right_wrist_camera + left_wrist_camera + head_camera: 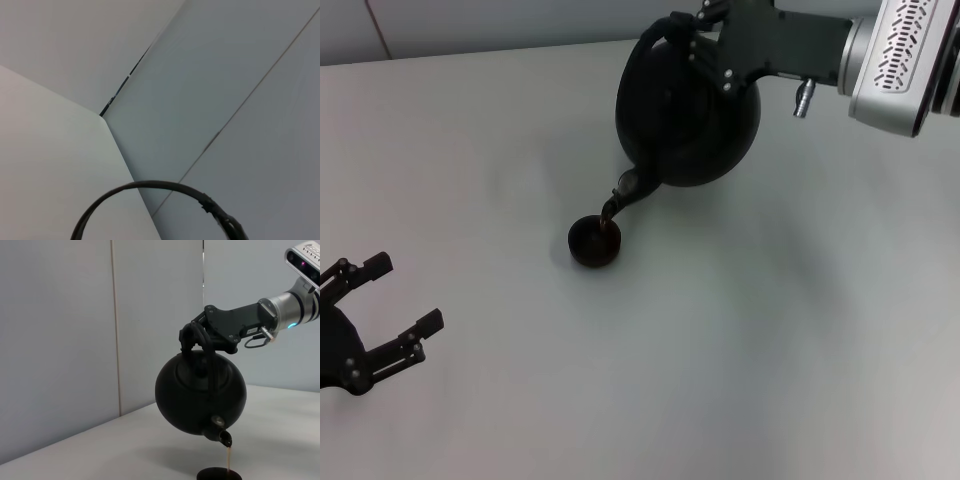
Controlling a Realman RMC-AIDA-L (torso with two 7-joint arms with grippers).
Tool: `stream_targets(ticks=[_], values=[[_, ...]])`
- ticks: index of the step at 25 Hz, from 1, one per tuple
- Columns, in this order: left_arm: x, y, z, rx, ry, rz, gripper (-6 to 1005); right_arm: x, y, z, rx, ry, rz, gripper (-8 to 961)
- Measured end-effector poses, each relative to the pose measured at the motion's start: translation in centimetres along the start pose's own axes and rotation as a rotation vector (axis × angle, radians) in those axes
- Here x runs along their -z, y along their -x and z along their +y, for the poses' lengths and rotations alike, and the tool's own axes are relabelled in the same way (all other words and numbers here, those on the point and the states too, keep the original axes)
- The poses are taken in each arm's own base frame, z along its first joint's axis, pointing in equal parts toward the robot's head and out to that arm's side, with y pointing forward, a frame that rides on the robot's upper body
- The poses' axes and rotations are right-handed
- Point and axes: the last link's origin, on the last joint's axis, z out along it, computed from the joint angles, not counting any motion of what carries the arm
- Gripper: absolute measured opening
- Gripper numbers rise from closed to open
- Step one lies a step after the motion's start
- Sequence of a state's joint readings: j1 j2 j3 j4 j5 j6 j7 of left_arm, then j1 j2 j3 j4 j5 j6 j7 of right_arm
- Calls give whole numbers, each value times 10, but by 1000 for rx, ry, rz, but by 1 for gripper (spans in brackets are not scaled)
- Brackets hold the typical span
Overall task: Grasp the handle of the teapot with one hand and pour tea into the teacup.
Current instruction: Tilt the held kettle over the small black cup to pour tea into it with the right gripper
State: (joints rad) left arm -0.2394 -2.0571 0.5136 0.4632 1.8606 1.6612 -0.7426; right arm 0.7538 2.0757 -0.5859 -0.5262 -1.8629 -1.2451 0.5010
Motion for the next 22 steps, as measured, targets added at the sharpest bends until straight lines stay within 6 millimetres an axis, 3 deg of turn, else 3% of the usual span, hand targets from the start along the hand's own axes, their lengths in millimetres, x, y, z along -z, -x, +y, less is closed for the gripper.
stream_targets(ticks=[14,22], values=[[0,0,0,10,-9,6,863,1,-1,-1,-18,-6,8,83],[2,2,2,18,-12,7,863,19,-13,8,-369,-91,-9,83]])
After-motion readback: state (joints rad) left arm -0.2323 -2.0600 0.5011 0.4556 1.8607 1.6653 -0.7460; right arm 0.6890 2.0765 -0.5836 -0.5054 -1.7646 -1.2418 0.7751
